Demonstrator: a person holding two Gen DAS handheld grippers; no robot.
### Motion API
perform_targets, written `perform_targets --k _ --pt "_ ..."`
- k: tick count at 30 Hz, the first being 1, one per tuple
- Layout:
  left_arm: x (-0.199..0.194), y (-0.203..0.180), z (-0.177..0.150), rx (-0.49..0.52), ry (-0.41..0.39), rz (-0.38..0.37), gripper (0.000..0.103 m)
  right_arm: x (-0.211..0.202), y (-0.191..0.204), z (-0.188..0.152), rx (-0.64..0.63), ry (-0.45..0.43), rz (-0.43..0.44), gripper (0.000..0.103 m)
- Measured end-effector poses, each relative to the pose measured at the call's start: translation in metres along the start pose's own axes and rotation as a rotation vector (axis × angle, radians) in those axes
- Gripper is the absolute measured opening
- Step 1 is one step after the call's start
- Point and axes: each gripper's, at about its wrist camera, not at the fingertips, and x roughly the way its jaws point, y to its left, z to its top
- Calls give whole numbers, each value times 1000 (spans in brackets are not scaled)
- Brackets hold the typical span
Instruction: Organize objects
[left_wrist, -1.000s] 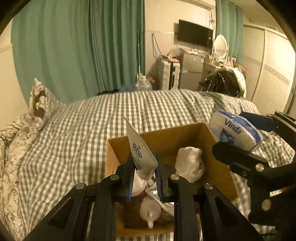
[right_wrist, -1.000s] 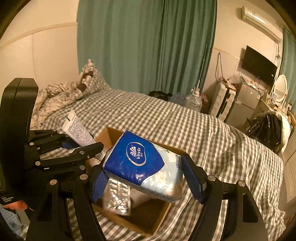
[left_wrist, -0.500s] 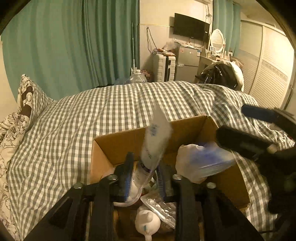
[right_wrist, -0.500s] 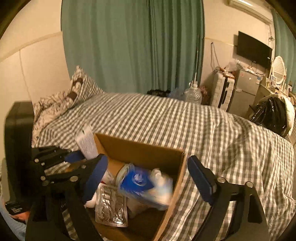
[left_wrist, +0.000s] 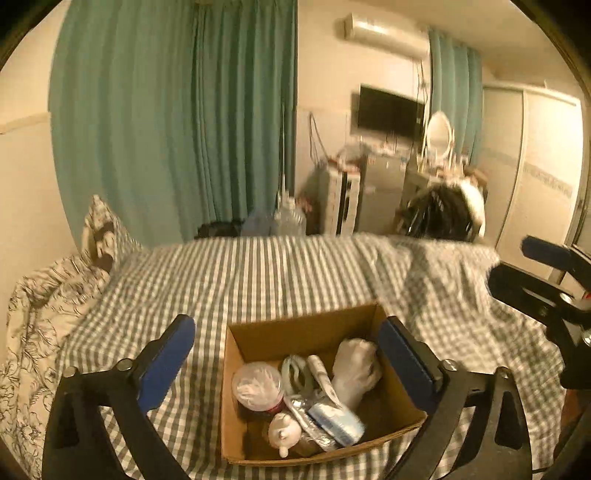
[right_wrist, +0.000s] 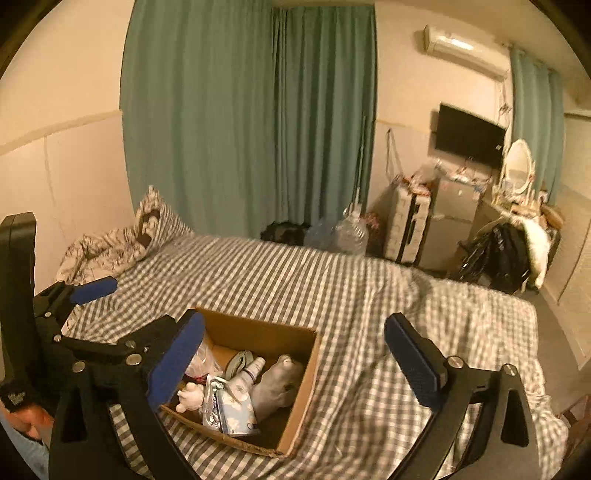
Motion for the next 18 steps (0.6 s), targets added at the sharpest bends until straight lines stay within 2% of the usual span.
perform_targets --k 6,10,14,18 --pt "-42 0 11 -24 -89 23 103 -62 3 9 -16 -101 -51 103" --pt "-66 2 6 -37 -160 55 103 -85 9 3 -15 -184 -98 103" --pt "-83 4 -14 -84 -207 81 103 -88 15 -18 15 -210 -85 103" --pt "-84 12 -42 -127 -199 106 103 -72 14 -50 67 -186 -98 103"
